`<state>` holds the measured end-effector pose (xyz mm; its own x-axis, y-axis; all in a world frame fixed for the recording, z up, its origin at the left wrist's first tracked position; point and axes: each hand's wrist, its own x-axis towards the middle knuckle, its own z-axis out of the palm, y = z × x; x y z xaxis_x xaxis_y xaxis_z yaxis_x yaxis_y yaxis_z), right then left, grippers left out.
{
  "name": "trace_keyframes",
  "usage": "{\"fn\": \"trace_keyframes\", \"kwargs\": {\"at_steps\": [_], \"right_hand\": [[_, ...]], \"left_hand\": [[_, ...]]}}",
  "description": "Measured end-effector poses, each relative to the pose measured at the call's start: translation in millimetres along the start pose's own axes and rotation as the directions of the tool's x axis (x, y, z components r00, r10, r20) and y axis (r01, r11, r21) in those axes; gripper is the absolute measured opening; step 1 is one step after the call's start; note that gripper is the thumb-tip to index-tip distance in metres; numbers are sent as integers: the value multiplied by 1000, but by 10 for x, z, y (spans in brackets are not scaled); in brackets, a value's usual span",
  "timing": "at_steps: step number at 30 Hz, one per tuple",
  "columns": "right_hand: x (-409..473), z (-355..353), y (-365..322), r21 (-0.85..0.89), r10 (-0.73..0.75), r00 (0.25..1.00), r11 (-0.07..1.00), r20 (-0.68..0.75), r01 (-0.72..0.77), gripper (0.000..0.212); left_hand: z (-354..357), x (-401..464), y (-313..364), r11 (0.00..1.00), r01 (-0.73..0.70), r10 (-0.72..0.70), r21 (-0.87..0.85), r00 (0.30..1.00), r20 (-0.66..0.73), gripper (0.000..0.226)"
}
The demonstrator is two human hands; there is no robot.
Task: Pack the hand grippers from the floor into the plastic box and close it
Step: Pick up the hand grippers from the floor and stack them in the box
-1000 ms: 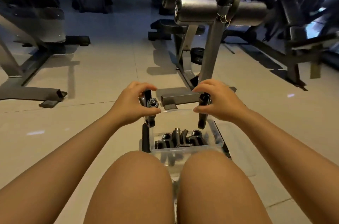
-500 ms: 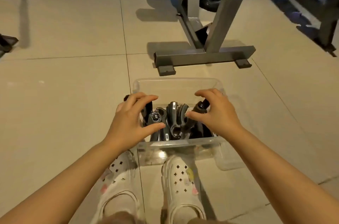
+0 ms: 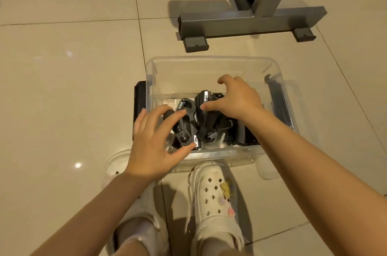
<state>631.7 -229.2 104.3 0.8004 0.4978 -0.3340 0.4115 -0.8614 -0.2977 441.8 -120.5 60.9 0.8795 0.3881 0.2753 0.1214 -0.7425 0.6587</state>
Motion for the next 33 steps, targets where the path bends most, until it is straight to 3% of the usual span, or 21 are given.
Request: {"fn": "trace_keyframes", "kwargs": {"at_steps": [10, 18, 26, 33], "right_hand": [[133, 186, 211, 102, -90, 996, 991, 9, 88, 68], [-11, 310, 470, -220, -210, 944, 938, 256, 268, 97], [173, 362, 531, -431, -306, 898, 797, 316, 423, 88], [196, 355, 621, -461, -372, 876, 747, 309, 479, 84]], "left_hand": [[69, -66, -85, 999, -31, 32, 24, 999, -15, 64], [83, -63, -83, 998, -30, 32, 63, 999, -27, 61], [76, -56, -78, 997, -27, 29, 73, 999, -23, 58], [77, -61, -79, 997, -23, 24, 79, 1000, -16, 58]]}}
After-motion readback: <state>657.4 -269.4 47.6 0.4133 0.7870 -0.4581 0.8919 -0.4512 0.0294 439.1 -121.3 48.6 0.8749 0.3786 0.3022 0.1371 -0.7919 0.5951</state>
